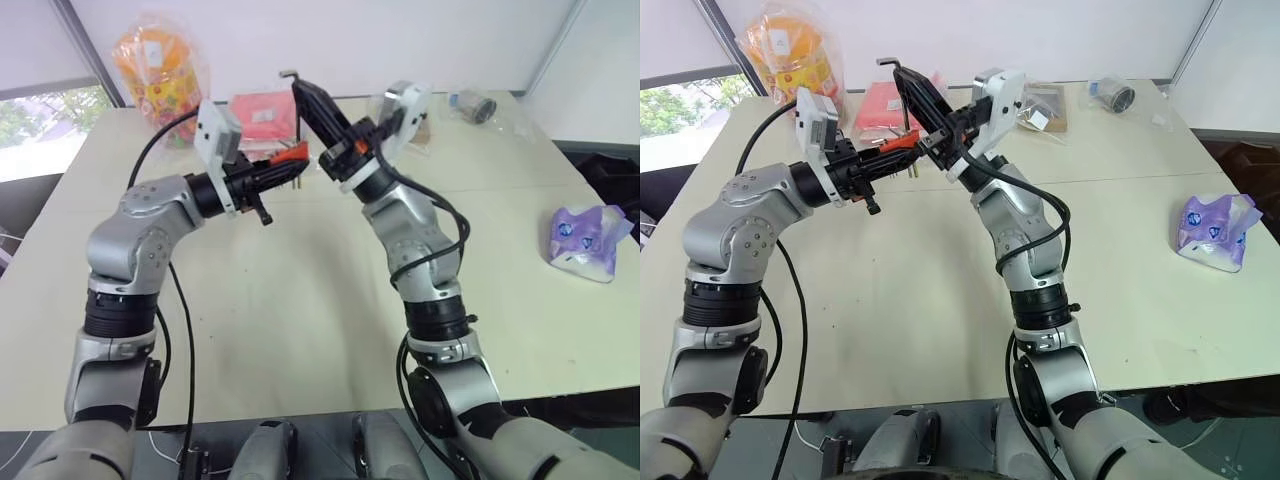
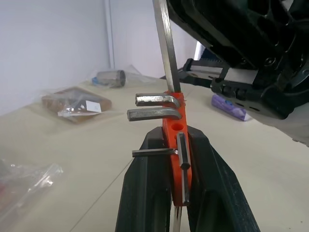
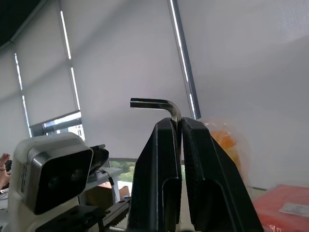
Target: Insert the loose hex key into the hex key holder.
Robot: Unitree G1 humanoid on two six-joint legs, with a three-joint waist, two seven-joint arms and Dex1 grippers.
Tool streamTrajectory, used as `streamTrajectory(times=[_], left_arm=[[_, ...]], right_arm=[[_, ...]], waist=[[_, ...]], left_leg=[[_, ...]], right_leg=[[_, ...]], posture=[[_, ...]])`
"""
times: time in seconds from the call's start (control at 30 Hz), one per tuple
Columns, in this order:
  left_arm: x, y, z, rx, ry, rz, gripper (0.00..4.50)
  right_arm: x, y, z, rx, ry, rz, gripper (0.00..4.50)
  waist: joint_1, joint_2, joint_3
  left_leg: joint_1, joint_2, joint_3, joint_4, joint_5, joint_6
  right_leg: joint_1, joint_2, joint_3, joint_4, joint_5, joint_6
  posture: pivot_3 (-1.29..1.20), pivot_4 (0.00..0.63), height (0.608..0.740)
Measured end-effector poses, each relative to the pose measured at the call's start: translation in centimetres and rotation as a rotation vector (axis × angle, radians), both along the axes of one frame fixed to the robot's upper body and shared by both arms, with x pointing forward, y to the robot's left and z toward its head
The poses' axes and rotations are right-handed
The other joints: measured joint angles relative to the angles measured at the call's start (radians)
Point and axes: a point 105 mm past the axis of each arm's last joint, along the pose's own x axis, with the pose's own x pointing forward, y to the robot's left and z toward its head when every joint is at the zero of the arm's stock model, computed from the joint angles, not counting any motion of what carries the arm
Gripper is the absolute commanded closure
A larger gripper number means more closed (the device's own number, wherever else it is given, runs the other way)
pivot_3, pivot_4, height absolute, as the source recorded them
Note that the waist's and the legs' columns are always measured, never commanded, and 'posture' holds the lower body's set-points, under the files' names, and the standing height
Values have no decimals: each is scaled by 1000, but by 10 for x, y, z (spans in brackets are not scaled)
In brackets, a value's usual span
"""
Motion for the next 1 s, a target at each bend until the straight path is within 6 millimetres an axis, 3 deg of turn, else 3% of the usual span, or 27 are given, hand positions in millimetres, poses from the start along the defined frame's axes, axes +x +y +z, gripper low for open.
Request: streamTrajectory(times=[0.7,0.97,1.0], left_arm=[[0,-1,2,1,-4,-2,4500],[3,0,-1,-4,20,2,4500],[3,0,0,-5,19,2,4500]], right_arm=[[0,-5,-2,-34,-21,-36,4446],[-5,-5,-15,-116,-51,-52,4446],[-5,-5,-18,-130,-46,-51,4135]], waist=[[0,0,0],[1,0,0],[1,0,0]], left_leg=[[0,0,0,0,0,0],[0,0,0,0,0,0],[0,0,0,0,0,0]], right_leg=[[0,0,0,0,0,0],[0,0,0,0,0,0],[0,0,0,0,0,0]], posture=[[0,150,740],[0,150,740],[0,150,740]])
